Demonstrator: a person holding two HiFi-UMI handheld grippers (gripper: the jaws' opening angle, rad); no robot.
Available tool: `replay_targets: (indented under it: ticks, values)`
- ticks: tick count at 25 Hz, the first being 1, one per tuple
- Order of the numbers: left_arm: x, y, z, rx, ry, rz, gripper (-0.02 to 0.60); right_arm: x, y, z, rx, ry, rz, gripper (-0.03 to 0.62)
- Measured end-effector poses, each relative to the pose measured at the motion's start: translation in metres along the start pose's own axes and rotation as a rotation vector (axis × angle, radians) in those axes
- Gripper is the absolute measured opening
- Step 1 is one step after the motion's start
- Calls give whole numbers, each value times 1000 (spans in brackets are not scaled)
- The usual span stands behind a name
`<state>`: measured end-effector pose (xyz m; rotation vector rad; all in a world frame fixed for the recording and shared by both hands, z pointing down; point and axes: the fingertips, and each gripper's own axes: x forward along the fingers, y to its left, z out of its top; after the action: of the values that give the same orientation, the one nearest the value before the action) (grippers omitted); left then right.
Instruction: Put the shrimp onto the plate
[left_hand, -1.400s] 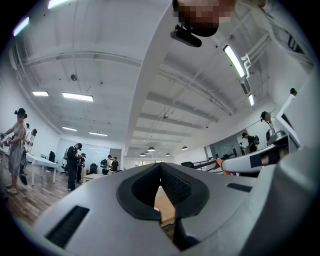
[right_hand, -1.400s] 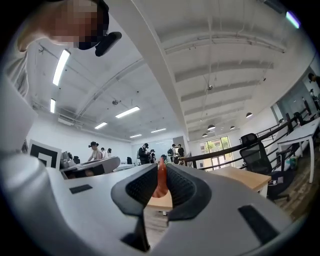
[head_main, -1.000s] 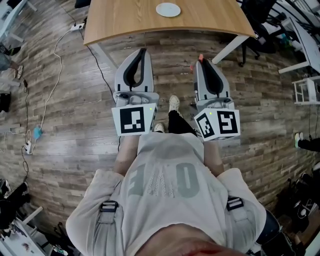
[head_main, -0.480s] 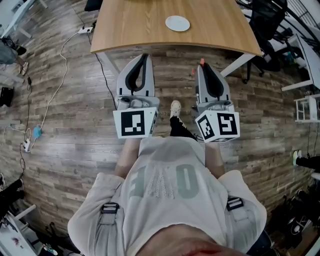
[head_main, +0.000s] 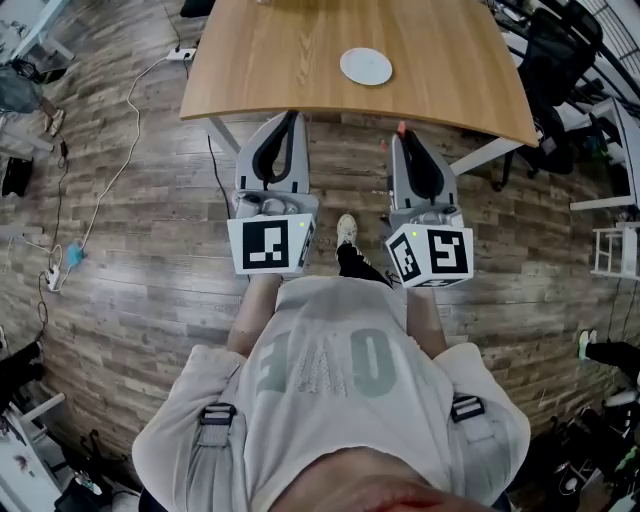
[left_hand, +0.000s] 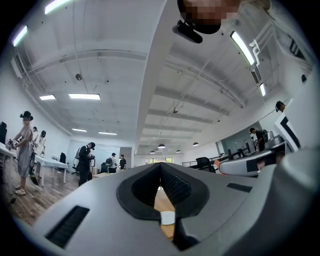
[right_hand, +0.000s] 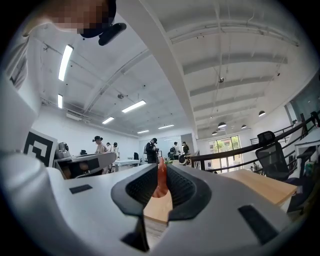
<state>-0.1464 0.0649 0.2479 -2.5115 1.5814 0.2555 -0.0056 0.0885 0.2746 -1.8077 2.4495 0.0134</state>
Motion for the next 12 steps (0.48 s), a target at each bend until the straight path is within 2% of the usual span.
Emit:
replay_targets:
  ticks: [12]
  values:
    - [122, -10, -18, 36, 30, 15, 9, 86, -90, -1, -16, 34, 11, 62]
